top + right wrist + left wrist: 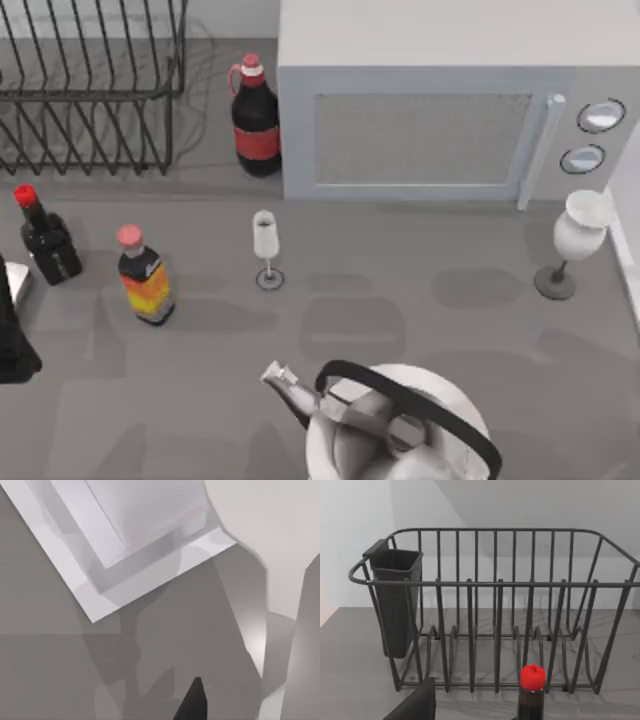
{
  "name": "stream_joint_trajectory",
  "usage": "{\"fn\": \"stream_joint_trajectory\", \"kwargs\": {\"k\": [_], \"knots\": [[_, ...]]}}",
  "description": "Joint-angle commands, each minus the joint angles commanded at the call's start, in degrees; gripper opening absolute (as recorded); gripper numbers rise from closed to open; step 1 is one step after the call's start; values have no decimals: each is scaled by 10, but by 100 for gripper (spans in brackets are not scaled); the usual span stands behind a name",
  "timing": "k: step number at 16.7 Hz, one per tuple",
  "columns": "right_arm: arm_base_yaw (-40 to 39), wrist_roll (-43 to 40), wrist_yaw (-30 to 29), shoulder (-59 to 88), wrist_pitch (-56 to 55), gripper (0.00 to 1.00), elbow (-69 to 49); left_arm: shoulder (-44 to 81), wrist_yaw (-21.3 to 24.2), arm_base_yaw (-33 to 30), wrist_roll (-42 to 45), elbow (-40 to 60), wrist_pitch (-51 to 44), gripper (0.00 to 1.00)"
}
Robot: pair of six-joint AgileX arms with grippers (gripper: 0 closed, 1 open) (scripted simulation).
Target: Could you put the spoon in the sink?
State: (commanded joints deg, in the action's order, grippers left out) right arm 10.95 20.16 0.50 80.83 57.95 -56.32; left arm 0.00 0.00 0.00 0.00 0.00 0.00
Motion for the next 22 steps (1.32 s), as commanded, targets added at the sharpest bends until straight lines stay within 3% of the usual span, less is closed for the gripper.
{"fn": "stream_joint_trajectory", "kwargs": {"k": [6, 15, 22], "knots": [[7, 15, 17, 118, 52, 0, -162, 0, 0, 0, 0, 0, 0, 100], [-1, 22, 54, 476, 230, 0, -660, 0, 0, 0, 0, 0, 0, 100], [-11, 17, 18, 704, 335, 0, -993, 0, 0, 0, 0, 0, 0, 100]]}}
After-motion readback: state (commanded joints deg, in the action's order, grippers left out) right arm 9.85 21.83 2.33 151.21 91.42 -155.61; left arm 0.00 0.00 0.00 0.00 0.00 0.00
